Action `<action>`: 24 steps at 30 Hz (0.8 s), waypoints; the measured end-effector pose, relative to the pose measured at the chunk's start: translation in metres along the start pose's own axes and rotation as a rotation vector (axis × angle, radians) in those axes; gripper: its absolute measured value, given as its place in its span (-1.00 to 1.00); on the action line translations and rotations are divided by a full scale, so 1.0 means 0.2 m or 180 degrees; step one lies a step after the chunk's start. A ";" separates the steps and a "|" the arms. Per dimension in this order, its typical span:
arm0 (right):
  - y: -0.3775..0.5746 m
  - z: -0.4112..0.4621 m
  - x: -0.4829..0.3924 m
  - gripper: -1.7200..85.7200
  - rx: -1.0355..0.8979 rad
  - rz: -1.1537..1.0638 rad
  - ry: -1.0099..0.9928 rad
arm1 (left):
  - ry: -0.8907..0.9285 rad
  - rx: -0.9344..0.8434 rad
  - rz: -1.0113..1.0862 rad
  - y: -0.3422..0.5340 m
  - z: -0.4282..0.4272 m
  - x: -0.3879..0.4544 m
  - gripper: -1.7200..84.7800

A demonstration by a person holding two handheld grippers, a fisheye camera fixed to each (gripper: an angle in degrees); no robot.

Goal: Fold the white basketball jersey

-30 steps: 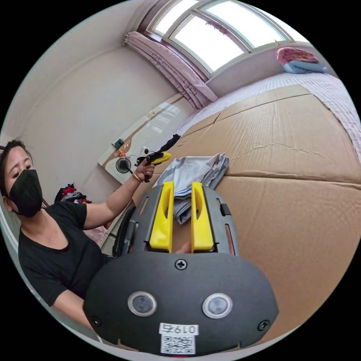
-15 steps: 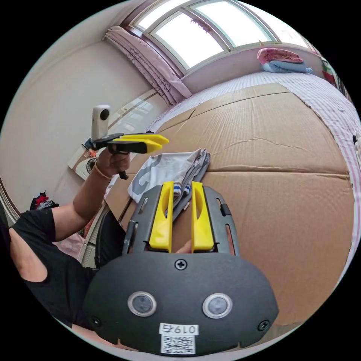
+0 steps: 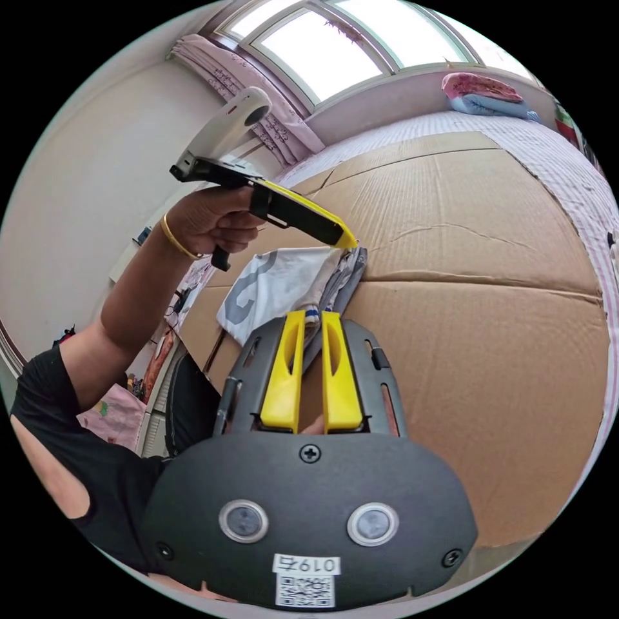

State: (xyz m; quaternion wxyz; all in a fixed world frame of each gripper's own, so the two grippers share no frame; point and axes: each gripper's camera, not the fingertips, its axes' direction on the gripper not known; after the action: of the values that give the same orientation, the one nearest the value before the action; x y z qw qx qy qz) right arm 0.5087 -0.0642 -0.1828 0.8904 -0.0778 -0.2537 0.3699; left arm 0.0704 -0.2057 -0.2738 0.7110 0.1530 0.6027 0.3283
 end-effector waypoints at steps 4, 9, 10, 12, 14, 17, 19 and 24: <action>0.00 0.01 -0.07 -0.91 -0.0004 -0.0042 0.0003 | -0.0157 -0.0043 0.0025 -0.10 0.04 0.10 -0.92; 0.00 0.01 -0.18 -0.94 -0.0022 -0.0137 0.0059 | -0.0106 0.0033 -0.0050 -0.21 0.06 0.17 -0.93; 0.00 0.01 -0.20 -0.95 -0.0029 -0.0159 0.0077 | -0.0107 0.0033 -0.0065 -0.22 0.06 0.18 -0.94; -0.01 0.02 -0.23 -0.95 -0.0049 -0.0184 0.0082 | -0.0101 0.0071 -0.0142 -0.26 0.07 0.19 -0.94; -0.02 0.03 -0.27 -0.95 -0.0096 -0.0175 0.0096 | -0.0088 0.0094 -0.0208 -0.29 0.10 0.19 -0.94; -0.03 0.03 -0.29 -0.95 -0.0100 -0.0131 0.0113 | -0.0094 0.0084 -0.0297 -0.34 0.15 0.20 -0.94; -0.03 0.01 -0.30 -0.95 -0.0055 -0.0084 0.0093 | -0.0072 0.0095 -0.0376 -0.36 0.18 0.20 -0.94; -0.06 -0.03 -0.29 -0.95 -0.0037 0.0095 -0.0055 | -0.0003 0.0125 -0.0462 -0.40 0.24 0.19 -0.94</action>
State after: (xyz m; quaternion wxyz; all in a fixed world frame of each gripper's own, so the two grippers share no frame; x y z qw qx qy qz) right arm 0.4838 -0.1126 -0.2065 0.8821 -0.0836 -0.2624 0.3823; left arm 0.1410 -0.2320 -0.3408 0.7301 0.1229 0.6182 0.2640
